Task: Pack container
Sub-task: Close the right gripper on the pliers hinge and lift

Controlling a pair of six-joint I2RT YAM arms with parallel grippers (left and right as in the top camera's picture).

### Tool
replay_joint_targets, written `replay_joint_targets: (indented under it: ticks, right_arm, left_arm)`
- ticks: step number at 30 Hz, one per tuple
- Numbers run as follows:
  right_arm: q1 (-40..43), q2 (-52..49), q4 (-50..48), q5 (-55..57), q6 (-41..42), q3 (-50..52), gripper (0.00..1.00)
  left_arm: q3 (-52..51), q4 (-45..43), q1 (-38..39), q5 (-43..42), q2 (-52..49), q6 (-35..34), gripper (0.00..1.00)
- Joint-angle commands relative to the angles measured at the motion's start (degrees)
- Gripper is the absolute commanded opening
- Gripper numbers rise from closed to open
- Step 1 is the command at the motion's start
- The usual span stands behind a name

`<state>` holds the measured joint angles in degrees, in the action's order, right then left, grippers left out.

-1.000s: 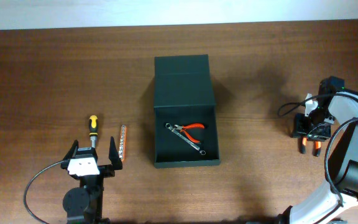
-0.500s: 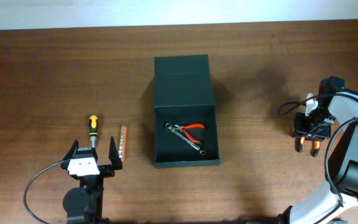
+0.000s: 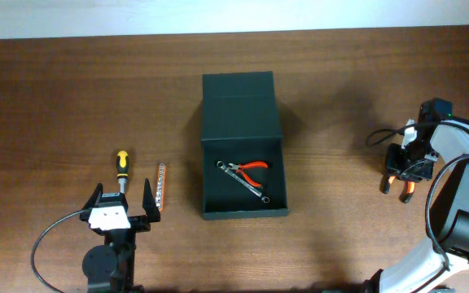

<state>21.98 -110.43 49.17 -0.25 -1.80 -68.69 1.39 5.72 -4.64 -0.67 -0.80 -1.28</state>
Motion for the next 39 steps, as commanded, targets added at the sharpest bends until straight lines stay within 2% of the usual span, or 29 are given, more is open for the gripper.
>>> replay_joint_targets:
  ticks: [1,5,18,25,28,39]
  right_arm:
    - [0.28,-0.70,-0.63,0.90,2.36,1.25,0.27]
    - [0.28,-0.70,-0.63,0.92,2.34,1.25,0.27]
    - [0.28,-0.70,-0.63,0.92,2.34,1.25,0.12]
    - [0.26,-0.70,-0.55,0.63,2.34,1.25,0.11]
    - [0.04,-0.68,-0.07,0.07,2.34,1.25,0.04]
    - [-1.14,-0.33,5.92,-3.74,2.27,-4.26,0.04]
  left_arm:
    - [-0.39,-0.17,-0.39,-0.52,0.44,0.72,0.99]
    - [-0.39,-0.17,-0.39,-0.52,0.44,0.70,0.99]
    - [-0.39,-0.17,-0.39,-0.52,0.44,0.70,0.99]
    - [-0.39,-0.17,-0.39,-0.52,0.44,0.70,0.99]
    - [-0.39,-0.17,-0.39,-0.52,0.44,0.70,0.99]
    - [-0.39,-0.17,-0.39,-0.52,0.44,0.70,0.99]
